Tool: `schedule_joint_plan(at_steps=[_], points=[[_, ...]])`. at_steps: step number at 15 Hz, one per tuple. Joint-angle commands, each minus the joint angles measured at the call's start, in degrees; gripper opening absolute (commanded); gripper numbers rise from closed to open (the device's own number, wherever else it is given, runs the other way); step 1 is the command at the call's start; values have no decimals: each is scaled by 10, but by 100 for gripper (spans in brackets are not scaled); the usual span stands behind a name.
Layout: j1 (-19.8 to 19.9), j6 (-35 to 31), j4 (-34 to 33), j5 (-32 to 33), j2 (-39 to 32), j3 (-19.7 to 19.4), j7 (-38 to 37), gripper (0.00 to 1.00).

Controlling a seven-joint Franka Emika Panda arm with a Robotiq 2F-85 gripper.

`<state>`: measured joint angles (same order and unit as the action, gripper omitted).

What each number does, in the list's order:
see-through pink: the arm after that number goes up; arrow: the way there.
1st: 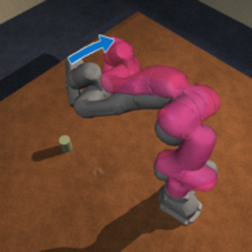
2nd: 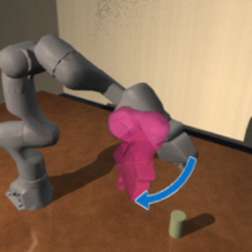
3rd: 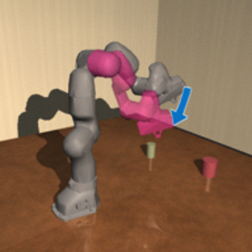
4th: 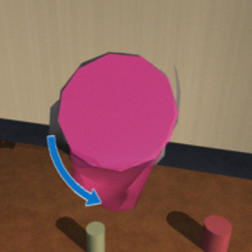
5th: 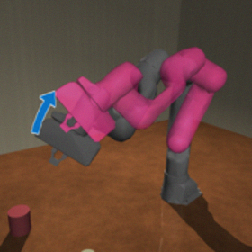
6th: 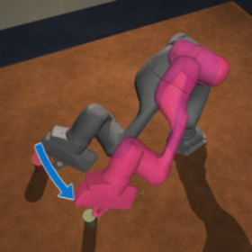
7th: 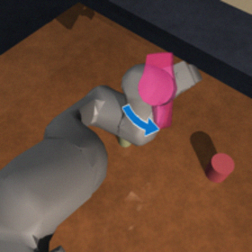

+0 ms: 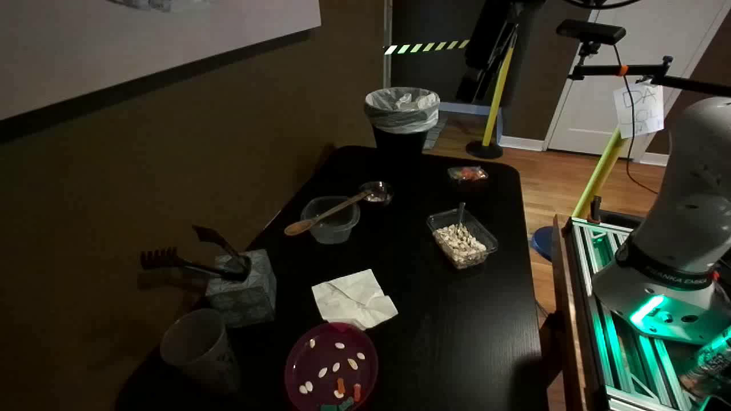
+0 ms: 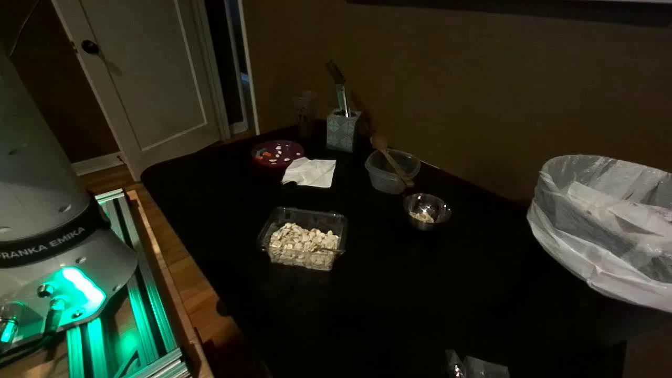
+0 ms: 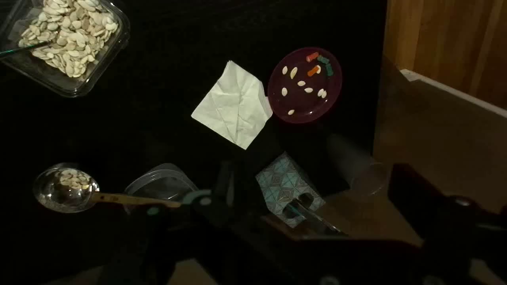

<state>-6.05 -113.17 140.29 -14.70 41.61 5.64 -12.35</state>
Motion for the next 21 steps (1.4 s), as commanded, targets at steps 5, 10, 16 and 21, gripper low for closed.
schedule_joint_plan(at_steps=[5,10,16,21], points=[[6,2,-1,-3,0,4,3,100],[6,2,-1,-3,0,4,3,100],[107,-90,-30,47,-65,0,-95,100],[185,-81,-126,93,-176,-22,-172,100]])
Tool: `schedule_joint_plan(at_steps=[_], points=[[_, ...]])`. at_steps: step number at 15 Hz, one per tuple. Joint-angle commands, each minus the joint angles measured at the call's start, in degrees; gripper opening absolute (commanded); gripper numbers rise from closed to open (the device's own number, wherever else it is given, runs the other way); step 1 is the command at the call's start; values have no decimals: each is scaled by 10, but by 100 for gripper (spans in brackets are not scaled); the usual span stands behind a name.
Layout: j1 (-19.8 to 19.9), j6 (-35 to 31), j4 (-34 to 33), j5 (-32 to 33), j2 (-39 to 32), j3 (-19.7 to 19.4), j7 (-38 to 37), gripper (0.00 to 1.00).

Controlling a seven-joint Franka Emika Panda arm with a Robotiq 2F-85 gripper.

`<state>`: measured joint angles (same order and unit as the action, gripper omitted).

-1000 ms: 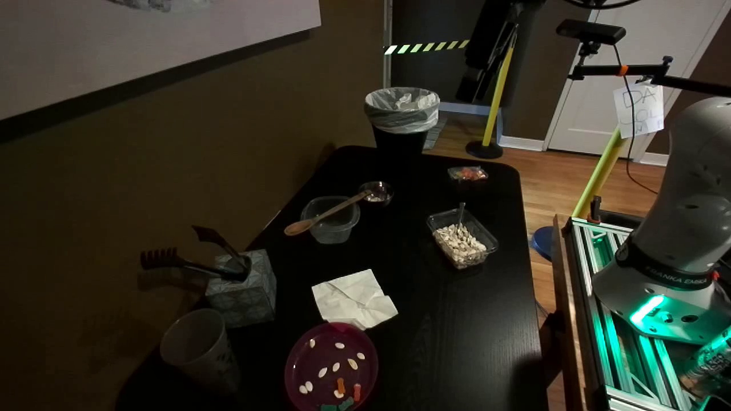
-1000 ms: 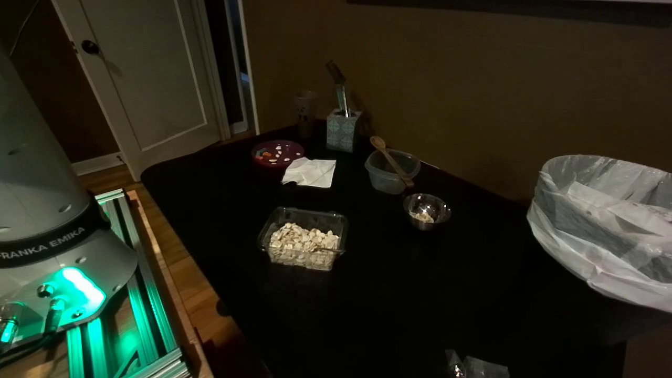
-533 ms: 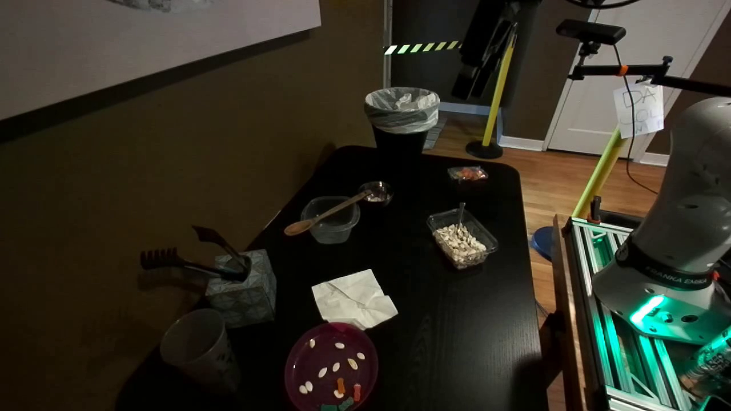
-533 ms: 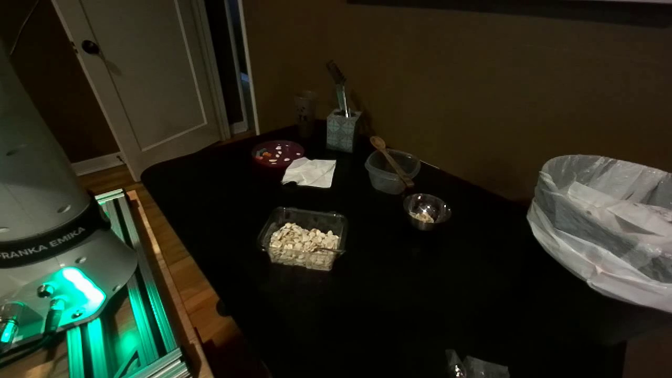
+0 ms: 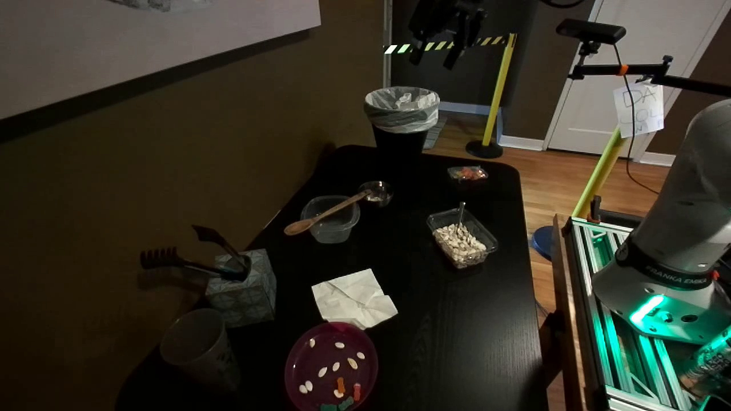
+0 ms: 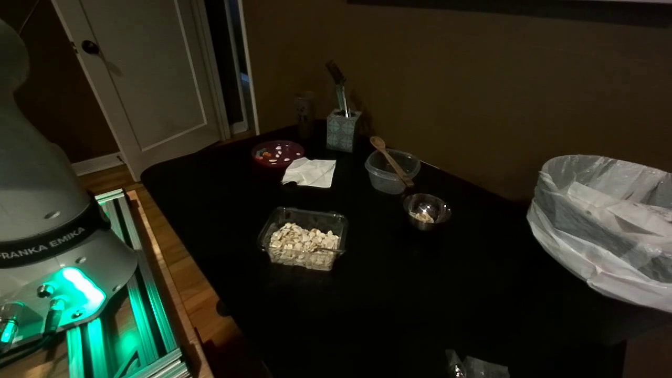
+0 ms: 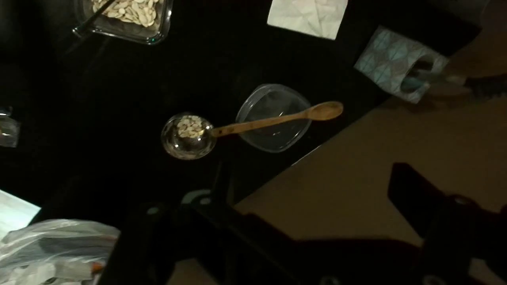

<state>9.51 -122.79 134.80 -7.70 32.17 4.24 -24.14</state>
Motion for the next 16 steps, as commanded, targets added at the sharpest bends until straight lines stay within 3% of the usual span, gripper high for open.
schedule_joint_plan(at_steps=[1,3,4,7,16], points=[[37,19,-95,24,-109,-13,-73,100],[41,34,-140,15,-157,-23,-109,100],[27,5,-81,18,-98,-30,-69,100],[25,10,-124,18,-152,-39,-92,100],[23,19,-144,4,-170,-41,-106,100]])
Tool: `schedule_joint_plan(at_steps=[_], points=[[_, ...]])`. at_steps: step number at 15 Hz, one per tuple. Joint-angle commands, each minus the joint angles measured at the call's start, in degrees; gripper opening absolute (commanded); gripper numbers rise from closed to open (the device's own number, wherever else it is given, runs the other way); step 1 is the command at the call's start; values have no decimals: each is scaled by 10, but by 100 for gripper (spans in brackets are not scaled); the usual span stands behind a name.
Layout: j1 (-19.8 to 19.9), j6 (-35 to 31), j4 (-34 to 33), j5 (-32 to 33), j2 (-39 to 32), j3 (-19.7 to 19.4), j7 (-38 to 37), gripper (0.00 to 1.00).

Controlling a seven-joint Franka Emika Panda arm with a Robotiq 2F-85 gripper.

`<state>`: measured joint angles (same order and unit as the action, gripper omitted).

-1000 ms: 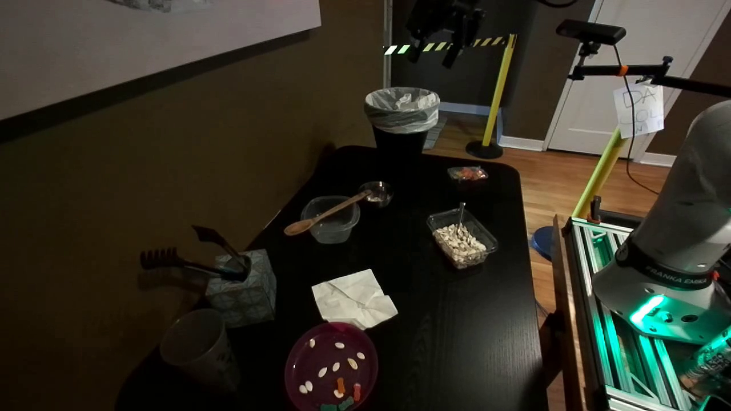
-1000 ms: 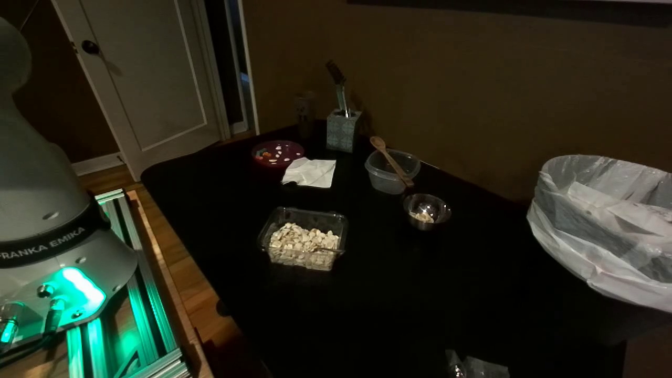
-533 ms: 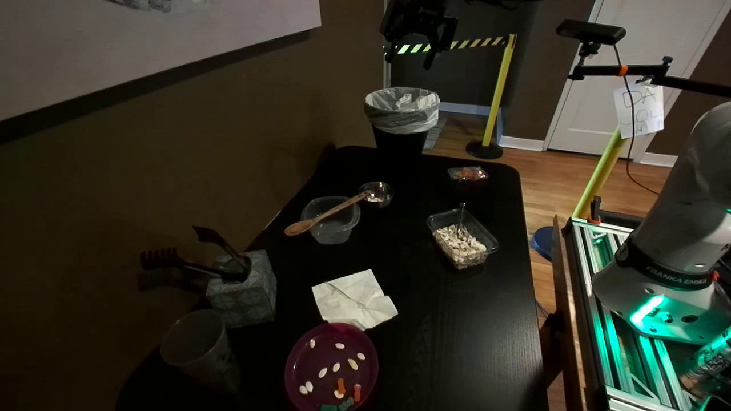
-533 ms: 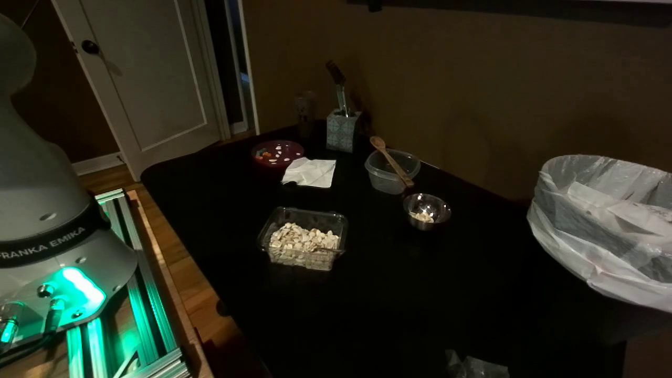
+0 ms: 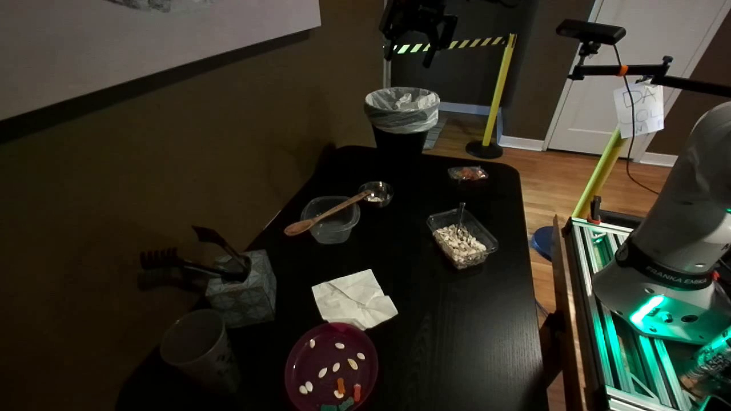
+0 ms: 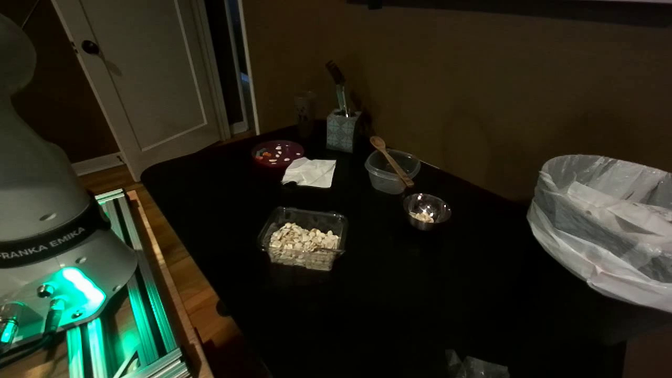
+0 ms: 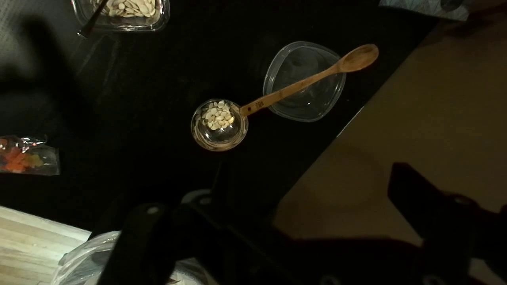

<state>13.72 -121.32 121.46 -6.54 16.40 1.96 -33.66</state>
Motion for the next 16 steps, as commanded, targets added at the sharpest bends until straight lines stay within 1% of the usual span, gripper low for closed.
schedule_joint_plan(at_steps=[1,2,4,5,9,11,12,13,14,16], points=[[-17,4,-22,-13,-29,-19,-35,100],[-19,14,-48,-36,-64,-24,-61,100],[-24,7,-88,-54,-129,-31,-96,100],[-27,-6,-105,-54,-164,-29,-127,100],[-54,-16,-190,-63,-294,-41,-245,100],[-77,-30,-230,-41,-361,-48,-313,100],[-85,-18,-257,-47,-396,-49,-316,100],[-89,16,-285,-55,-424,-49,-313,100],[-85,-19,-216,-57,-358,-53,-284,100],[-96,-15,-252,-58,-408,-53,-297,100]])
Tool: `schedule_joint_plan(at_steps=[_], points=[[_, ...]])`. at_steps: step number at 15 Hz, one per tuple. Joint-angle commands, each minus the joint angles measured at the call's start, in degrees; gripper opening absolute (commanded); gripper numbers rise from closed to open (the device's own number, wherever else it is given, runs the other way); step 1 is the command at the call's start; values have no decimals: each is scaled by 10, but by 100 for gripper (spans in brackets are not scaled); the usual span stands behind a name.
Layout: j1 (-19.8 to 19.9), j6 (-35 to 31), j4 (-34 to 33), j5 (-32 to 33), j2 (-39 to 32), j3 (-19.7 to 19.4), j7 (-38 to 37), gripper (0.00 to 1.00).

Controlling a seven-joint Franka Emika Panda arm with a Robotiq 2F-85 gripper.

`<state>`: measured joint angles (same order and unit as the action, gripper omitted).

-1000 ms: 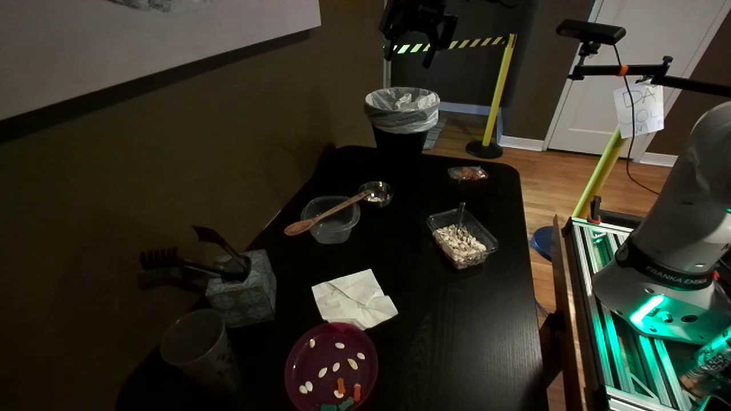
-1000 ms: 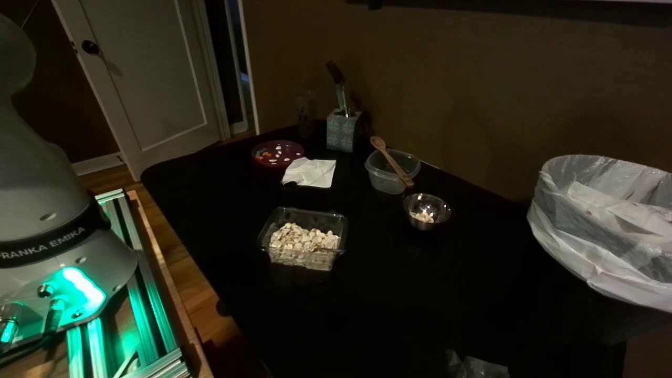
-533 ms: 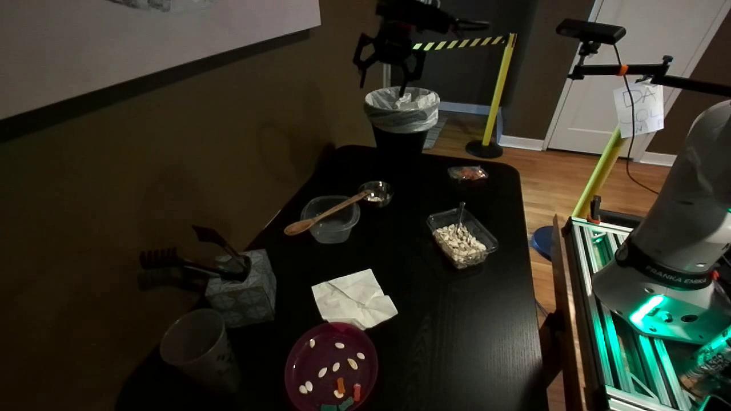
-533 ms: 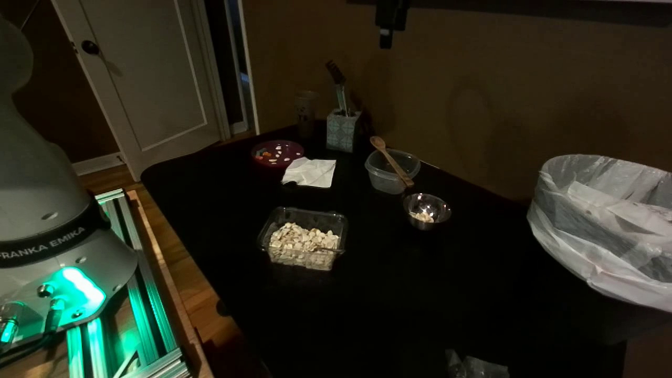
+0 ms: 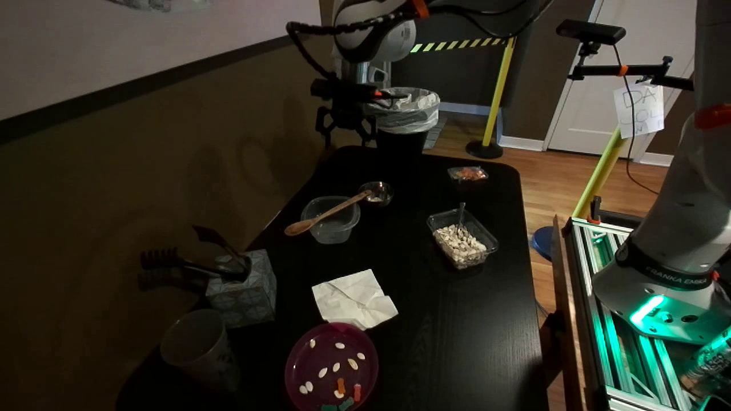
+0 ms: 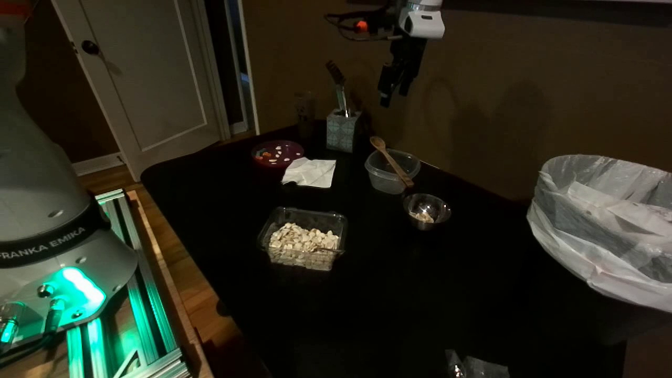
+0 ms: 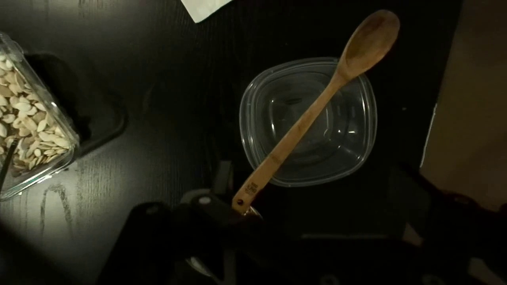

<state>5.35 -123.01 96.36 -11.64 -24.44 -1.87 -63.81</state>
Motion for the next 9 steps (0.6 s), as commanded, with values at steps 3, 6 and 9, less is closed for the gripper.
schedule_joint_plan(at_steps=[3,6,9], points=[[-20,-5,-15,3,-13,-30,-40,100],[-19,8,-54,-13,-78,-40,-103,100],[-17,15,-67,-40,-130,-33,-143,100]])
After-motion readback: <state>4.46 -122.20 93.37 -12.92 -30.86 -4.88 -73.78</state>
